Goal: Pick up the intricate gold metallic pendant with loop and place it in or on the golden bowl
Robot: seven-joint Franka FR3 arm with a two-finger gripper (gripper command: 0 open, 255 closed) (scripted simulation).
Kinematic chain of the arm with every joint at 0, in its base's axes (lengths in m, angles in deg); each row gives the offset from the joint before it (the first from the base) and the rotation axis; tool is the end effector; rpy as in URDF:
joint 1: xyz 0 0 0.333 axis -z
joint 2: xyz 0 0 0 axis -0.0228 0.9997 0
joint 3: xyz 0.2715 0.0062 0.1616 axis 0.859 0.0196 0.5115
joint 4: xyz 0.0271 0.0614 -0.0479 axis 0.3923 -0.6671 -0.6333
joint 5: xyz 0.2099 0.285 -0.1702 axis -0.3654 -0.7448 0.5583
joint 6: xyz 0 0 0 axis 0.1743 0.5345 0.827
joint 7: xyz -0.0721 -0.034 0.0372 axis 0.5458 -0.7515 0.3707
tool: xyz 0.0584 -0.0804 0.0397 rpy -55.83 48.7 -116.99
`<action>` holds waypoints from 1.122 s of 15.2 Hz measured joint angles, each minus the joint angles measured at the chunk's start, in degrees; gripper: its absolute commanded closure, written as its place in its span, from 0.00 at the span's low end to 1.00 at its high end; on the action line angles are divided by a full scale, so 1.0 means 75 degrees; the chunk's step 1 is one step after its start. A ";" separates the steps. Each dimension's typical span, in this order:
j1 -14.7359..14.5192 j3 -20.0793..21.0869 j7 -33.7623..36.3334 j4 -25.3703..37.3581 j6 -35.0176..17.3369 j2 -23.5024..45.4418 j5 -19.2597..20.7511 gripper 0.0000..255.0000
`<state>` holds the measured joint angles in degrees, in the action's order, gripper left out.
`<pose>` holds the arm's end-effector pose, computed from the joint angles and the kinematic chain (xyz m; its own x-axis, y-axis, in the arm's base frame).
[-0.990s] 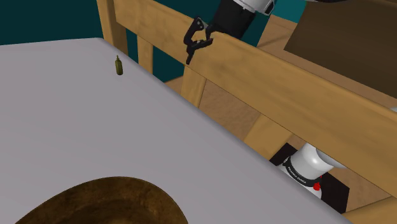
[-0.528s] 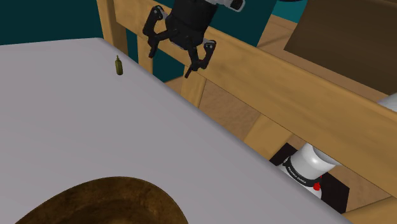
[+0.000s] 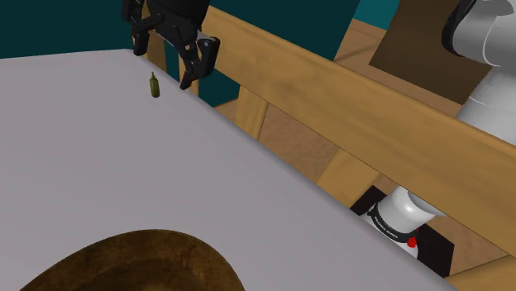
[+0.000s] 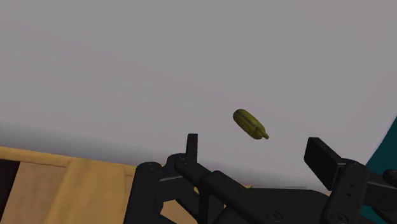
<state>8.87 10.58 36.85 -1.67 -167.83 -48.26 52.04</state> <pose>0.4472 0.4344 0.6071 0.4207 -0.9067 -0.0314 -0.8641 -0.3899 -0.3183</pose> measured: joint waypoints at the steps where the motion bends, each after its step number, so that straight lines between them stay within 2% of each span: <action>1: -0.0141 -0.0047 0.0191 0.0106 0.0009 0.0171 0.0197 0.00; 7: -0.0413 -0.0225 0.0528 -0.0010 -0.0370 0.0632 0.0678 0.00; 14: -0.0446 -0.0253 0.0571 -0.0059 -0.0453 0.0693 0.0744 0.00; 15: -0.0446 -0.0253 0.0571 -0.0059 -0.0453 0.0693 0.0744 1.00; 17: -0.0446 -0.0253 0.0571 -0.0059 -0.0453 0.0693 0.0744 1.00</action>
<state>5.53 8.68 41.14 -2.11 -171.23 -43.06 57.62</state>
